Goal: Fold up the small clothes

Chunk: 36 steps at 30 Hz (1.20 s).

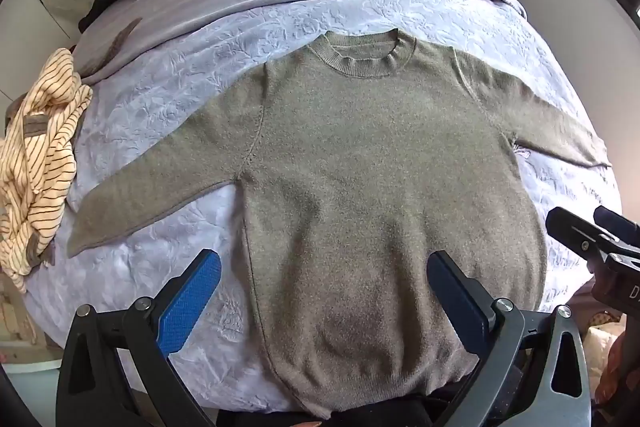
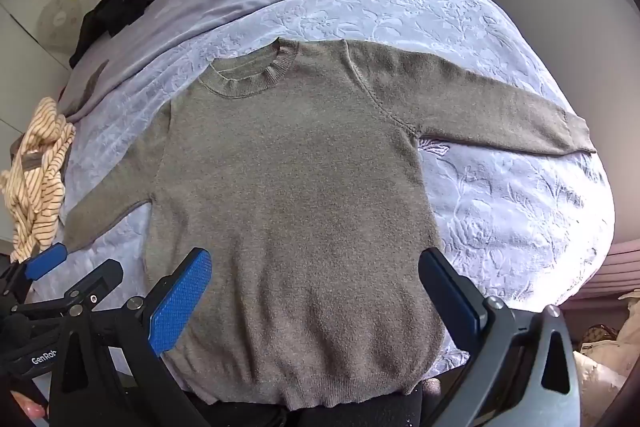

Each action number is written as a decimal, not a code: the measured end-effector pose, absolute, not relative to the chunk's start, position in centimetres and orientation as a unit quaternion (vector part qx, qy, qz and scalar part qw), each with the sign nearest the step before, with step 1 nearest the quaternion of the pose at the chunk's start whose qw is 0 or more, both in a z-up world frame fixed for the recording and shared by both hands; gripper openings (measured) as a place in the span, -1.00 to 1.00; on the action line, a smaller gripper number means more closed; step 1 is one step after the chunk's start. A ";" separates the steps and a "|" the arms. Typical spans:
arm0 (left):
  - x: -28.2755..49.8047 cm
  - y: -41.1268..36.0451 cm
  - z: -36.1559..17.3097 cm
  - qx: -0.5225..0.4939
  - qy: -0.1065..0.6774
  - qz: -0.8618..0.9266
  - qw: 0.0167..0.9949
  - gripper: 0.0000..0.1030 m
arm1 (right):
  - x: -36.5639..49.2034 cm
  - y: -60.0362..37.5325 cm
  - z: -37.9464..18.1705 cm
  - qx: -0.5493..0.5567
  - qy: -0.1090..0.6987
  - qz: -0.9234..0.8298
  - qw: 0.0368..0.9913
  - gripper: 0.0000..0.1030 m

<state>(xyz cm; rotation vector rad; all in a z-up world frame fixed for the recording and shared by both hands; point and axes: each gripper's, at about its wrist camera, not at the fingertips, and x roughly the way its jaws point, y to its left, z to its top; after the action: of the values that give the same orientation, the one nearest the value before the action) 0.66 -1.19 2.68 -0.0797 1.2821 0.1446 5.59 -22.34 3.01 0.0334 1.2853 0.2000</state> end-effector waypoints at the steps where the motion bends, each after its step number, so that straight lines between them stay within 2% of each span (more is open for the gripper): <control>1: 0.7 -1.1 2.6 -0.039 0.598 0.066 0.798 1.00 | 5.6 -22.2 3.0 0.016 0.599 0.094 0.795 1.00; 36: 0.1 -0.2 2.8 -0.051 0.598 0.096 0.794 1.00 | 4.8 -22.4 2.4 0.024 0.599 0.093 0.795 1.00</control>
<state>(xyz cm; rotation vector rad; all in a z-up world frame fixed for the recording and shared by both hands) 0.08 -0.25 2.82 -0.1107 1.2865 0.2072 4.84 -22.38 2.42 0.0524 1.2881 0.2003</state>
